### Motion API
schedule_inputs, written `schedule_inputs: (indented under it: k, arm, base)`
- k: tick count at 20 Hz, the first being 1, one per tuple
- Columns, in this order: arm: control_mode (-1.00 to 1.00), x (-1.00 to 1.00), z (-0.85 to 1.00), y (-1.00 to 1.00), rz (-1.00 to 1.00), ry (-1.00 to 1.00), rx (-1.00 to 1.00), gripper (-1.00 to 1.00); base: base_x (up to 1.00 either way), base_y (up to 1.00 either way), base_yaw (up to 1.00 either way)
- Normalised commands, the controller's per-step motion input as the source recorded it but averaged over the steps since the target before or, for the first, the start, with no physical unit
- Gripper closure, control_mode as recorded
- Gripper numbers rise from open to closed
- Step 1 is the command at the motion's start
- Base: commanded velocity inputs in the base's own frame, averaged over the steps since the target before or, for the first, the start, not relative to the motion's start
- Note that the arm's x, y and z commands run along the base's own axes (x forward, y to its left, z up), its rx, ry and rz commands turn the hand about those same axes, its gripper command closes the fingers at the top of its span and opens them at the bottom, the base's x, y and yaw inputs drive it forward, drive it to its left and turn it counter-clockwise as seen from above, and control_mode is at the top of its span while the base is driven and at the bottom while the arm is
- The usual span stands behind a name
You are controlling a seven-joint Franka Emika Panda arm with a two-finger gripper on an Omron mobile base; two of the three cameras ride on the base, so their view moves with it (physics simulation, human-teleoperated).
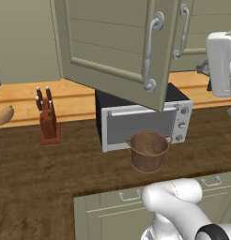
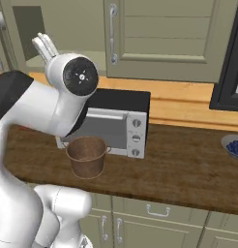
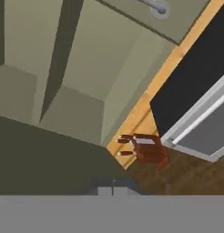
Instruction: Open the cabinet, pick up the bread from the cabinet and place it in the basket. Then move the basket to the dining counter.
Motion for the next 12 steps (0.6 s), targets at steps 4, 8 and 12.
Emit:
schedule_inputs:
  k: [4, 8, 12]
  arm:
    - [-1.0, 0.9, 0.05, 0.23, 0.13, 0.23, 0.41, 1.0]
    - [-1.0, 0.63, 0.0, 0.61, 0.06, 0.1, 0.2, 1.0]
    - [-1.0, 0.6, 0.0, 0.61, 0.1, 0.08, 0.12, -1.0]
  base:
    - [0.0, 0.0, 0.0]
    - [0.0, 0.0, 0.0]
    - [0.0, 0.0, 0.0]
